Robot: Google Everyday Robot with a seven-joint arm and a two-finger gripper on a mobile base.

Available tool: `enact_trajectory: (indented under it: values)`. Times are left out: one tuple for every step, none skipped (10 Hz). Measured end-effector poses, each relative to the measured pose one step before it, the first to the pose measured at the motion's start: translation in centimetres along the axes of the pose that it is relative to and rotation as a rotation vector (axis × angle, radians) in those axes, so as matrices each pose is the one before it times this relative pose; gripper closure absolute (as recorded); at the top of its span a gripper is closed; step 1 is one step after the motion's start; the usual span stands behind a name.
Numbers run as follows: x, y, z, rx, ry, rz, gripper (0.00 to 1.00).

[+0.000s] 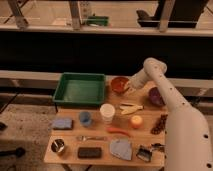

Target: Stack bowls into tray

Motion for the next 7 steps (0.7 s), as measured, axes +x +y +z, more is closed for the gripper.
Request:
enact_trajectory:
  values:
    - [0.08, 0.045, -0.33, 0.00717, 0.00122, 0.00355, 1.0]
    - [0.033, -0.009, -0.377, 0.00834, 0.00115, 0.00252, 1.0]
    - [0.001, 0.027, -0.513, 0.01047, 0.00053, 0.0033, 1.0]
    - [-0.037, -0.015, -1.11, 0.01734, 0.0008, 0.00777, 1.0]
    - [0.018, -0.035, -1.422, 0.01868, 0.00169, 0.01334, 1.0]
    - [0.192, 0.096, -1.818, 0.01977, 0.00428, 0.01986, 1.0]
    - [0.318, 0.349, -2.231, 0.01968, 0.01045, 0.0213, 1.0]
